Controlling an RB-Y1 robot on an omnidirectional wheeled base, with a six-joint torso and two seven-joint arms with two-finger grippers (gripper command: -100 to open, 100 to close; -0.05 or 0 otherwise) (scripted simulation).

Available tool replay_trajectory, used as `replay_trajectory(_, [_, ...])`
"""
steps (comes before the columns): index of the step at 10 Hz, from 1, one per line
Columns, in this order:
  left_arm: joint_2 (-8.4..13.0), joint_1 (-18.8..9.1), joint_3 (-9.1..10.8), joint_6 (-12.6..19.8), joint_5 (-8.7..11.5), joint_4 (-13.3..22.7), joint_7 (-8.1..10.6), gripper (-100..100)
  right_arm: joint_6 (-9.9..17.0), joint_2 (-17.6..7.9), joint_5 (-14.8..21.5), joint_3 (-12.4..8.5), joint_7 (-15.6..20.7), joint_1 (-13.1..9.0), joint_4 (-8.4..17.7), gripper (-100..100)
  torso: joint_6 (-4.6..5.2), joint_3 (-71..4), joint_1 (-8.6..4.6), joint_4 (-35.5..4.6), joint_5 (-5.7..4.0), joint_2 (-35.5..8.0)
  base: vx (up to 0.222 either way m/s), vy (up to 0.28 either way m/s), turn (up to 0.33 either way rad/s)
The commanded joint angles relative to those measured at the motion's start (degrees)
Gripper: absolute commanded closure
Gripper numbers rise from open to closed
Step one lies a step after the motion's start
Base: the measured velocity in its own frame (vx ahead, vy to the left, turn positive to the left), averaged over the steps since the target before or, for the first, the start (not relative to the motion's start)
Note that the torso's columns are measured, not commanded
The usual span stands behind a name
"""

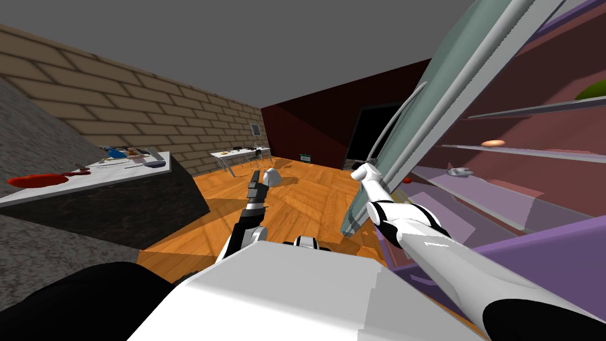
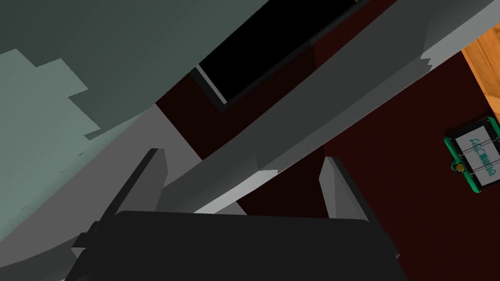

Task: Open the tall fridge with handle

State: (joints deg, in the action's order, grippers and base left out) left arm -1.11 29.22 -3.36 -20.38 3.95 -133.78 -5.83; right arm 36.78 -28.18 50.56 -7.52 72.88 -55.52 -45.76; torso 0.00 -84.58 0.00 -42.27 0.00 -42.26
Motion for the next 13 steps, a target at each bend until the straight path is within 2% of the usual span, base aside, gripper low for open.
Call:
replay_trajectory(1, [0.0, 0.0, 0.00, 0.0, 0.0, 0.0, 0.00, 0, 1.1, -0.4, 0.6, -0.3, -0.4, 0.2, -0.1, 100, -0.01, 0.0, 0.01, 0.0, 0.03, 0.0, 0.099, 0.091, 0.007])
replay_trajectory(3, [0.0, 0.0, -0.02, 0.0, 0.0, 0.0, 0.00, 0, 3.2, -1.1, 1.8, -1.0, -1.1, 0.5, -0.2, 100, -0.04, -0.5, 0.62, 0.2, 0.32, 0.7, 0.265, 0.219, -0.025])
replay_trajectory(4, [0.0, 0.0, -0.02, 0.0, 0.0, 0.0, 0.00, 0, 3.2, -1.1, 1.8, -1.0, -1.1, 0.5, -0.2, 100, -0.11, -0.5, 0.40, 0.1, 0.33, 0.7, 0.258, 0.134, 0.002])
replay_trajectory(6, [0.0, 0.0, -0.01, 0.0, 0.0, 0.0, 0.00, 0, 5.4, -1.8, 3.1, -1.6, -1.9, 0.9, -0.3, 100, 0.10, -0.2, -0.30, 0.0, 0.05, 0.1, 0.268, 0.151, 0.033])
replay_trajectory(11, [0.0, 0.0, -0.01, 0.0, 0.0, 0.0, 0.00, 0, 10.7, -3.7, 6.1, -3.1, -3.7, 1.9, -0.7, 100, 0.06, 0.0, 0.01, 0.0, 0.06, 0.0, 0.341, 0.229, -0.020])
replay_trajectory(12, [0.0, 0.0, -0.01, 0.0, 0.0, 0.0, 0.00, 0, 9.8, -3.4, 6.1, -2.8, -4.3, 1.1, 0.4, 100, 0.00, 0.0, 0.04, 0.0, 0.07, 0.0, 0.165, 0.083, -0.022])
replay_trajectory(13, [0.0, 0.0, 0.00, 0.0, 0.0, 0.0, 0.00, 0, 11.2, -3.9, 6.8, -3.3, -4.7, 1.2, 0.2, 100, -0.09, 0.3, -0.18, 0.0, -0.04, -0.5, 0.175, 0.039, 0.017])
